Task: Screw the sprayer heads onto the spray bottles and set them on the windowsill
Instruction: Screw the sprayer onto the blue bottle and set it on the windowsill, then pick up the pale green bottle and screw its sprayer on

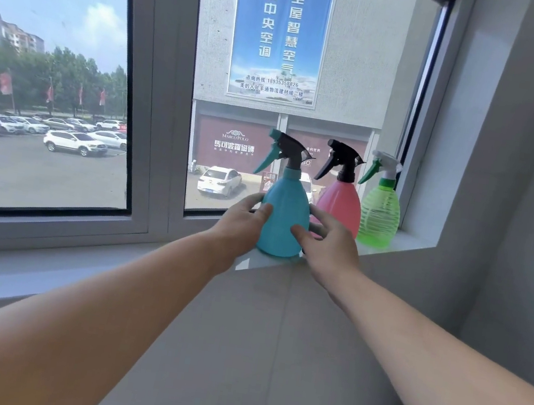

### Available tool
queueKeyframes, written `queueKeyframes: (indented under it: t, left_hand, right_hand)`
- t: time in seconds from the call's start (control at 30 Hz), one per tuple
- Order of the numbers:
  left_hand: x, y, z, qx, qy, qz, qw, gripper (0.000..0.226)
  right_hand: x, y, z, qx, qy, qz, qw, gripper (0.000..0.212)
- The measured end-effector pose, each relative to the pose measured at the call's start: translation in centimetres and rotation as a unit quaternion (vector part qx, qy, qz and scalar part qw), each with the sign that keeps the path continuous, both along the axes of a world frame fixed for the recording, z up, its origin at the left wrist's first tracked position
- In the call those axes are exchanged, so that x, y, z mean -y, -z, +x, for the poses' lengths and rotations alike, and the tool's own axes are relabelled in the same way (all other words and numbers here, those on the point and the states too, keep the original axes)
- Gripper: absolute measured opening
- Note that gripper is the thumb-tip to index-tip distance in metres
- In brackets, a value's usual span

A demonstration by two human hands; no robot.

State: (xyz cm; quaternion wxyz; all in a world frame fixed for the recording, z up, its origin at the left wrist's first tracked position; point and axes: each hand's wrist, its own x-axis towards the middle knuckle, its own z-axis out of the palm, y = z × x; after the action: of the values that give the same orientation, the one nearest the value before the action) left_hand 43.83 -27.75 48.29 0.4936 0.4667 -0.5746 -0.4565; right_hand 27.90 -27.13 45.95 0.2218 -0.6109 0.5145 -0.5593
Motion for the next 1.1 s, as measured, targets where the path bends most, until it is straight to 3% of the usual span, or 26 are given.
queueKeyframes:
  t: [0.4, 0.57, 0.7, 0.9, 1.1]
  left_hand:
    - [-1.7, -0.4, 0.3, 0.025, -0.055, -0.011, 0.998, 0.061]
    - [-5.2, 0.0, 0.4, 0.022, -0.086, -0.045, 0.995, 0.035]
    - [-8.2, 2.7, -1.6, 0.004, -0.01, -0.038, 0.999, 0.012]
    - [-10.5, 11.7, -5.9, 0.098, 0.112, 0.067, 0.987, 0.014]
    - [-10.6, 24.4, -9.5, 0.196, 0.196, 0.235, 0.932, 0.019]
  right_hand:
    - [-1.5, 0.0, -0.7, -0.031, 0.05, 0.012, 0.998, 0.071]
    - [-4.7, 2.4, -3.3, -0.003, 0.052, 0.023, 0.998, 0.048]
    - [-8.2, 6.8, -6.4, 0.018, 0.067, 0.061, 0.996, 0.022]
    - [-13.2, 15.0, -11.6, 0.01, 0.11, 0.158, 0.981, 0.015]
    - [-17.4, 24.8, -16.1, -0.039, 0.146, 0.277, 0.949, 0.014]
